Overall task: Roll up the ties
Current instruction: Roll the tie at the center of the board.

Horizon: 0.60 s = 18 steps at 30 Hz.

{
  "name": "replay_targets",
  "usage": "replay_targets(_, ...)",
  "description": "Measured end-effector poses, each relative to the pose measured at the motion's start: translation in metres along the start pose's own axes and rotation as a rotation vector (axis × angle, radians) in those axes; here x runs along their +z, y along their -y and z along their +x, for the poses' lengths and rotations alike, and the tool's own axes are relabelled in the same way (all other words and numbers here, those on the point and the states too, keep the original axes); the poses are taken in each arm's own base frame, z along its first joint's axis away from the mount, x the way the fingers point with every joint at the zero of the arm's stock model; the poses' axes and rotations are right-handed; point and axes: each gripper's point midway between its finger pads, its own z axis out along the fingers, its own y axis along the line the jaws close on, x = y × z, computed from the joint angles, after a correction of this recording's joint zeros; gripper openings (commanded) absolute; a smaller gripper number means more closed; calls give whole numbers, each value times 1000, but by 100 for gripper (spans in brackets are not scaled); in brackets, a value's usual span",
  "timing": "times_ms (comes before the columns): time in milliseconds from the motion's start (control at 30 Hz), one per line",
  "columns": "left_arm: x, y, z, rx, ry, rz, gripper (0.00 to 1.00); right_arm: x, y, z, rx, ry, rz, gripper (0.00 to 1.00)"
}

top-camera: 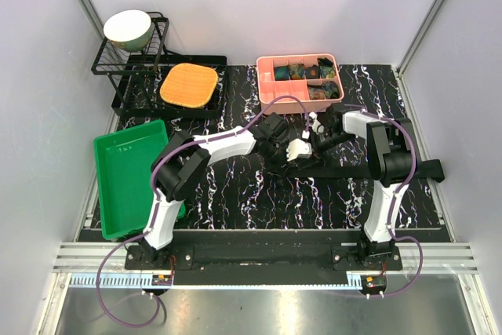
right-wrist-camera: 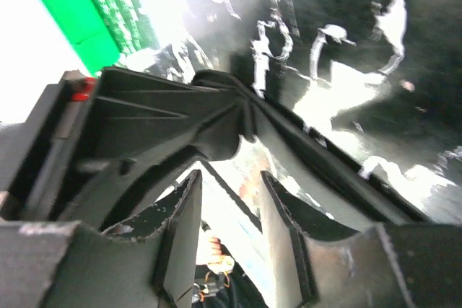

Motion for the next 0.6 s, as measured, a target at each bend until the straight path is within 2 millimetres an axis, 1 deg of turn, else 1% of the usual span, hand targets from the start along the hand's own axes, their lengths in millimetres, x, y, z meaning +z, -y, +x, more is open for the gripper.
replay_targets(167,0,0,0,2,-1,1,23,7,-10,-2,7,5,-44,41)
replay_targets(300,-1,2,2,-5,-10,8,23,17,-16,1,-8,-7,-52,40)
replay_targets(400,-2,3,3,-8,-10,12,23,20,-15,1,-10,-5,-55,31)
replay_targets(433,-2,2,3,-8,-11,12,23,21,-14,0,-10,-4,-55,29)
replay_targets(533,-2,2,3,-9,-12,12,23,24,-12,0,-7,-7,-54,37)
replay_targets(600,-2,2,3,-9,-12,12,23,25,-11,0,-5,-7,-56,38)
